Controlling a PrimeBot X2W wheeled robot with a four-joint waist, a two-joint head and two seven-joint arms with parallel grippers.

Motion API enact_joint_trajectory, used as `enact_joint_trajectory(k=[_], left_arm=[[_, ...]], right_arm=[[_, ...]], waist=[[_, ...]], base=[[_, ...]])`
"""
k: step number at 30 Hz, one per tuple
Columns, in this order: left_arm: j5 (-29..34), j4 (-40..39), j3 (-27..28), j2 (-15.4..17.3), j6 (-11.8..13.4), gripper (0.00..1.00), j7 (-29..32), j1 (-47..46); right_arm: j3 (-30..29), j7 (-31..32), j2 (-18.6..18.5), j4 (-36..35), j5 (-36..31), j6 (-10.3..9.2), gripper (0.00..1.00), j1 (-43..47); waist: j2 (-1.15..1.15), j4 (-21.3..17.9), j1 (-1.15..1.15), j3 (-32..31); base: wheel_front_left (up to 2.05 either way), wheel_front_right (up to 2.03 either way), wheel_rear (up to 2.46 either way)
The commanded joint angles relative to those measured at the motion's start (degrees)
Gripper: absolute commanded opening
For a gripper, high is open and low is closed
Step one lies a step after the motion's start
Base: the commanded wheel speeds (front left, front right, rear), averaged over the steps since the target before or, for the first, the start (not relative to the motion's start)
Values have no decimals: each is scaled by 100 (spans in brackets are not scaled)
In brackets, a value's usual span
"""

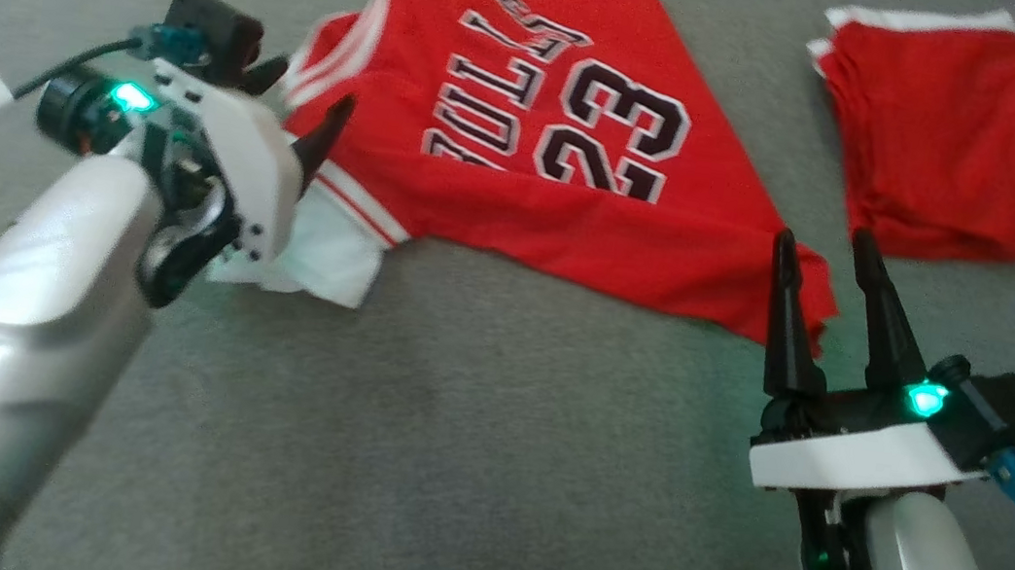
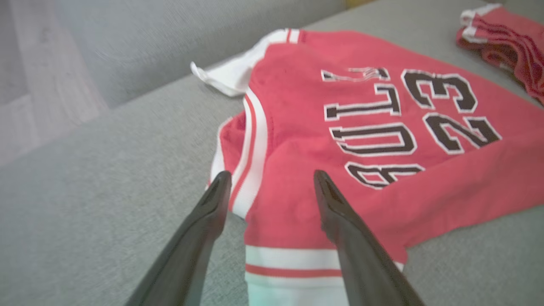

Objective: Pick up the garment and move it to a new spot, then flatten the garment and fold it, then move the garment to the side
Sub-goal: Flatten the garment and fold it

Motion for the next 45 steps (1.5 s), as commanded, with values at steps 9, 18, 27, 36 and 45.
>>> enact_joint_trajectory(k=[9,18,27,36,45], left_arm=[[-329,605,-186,844,4,100,29,-777],[-546,1192,-538,707,4,0,229,-959],[-368,1760,-407,684,321,0,-836,-1126],[-492,2121,-315,451,321,100,-1543,-989],[-427,1654,-166,213,446,100,-3331,-687]], right_arm=[[179,-62,-10,-305,174,-4,100,-271],[161,-62,-10,-336,196,-4,100,-238],[64,-62,-9,-306,11,-4,100,-232],[29,-62,-9,-239,-165,-4,100,-201],[-179,-62,-9,-166,-348,-4,100,-58]], waist=[[0,-697,-1,468],[0,-784,-1,526],[0,-390,-1,298],[0,136,-1,48],[0,743,-1,-389]], base=[[0,0,0],[0,0,0],[0,0,0],[0,0,0],[0,0,0]])
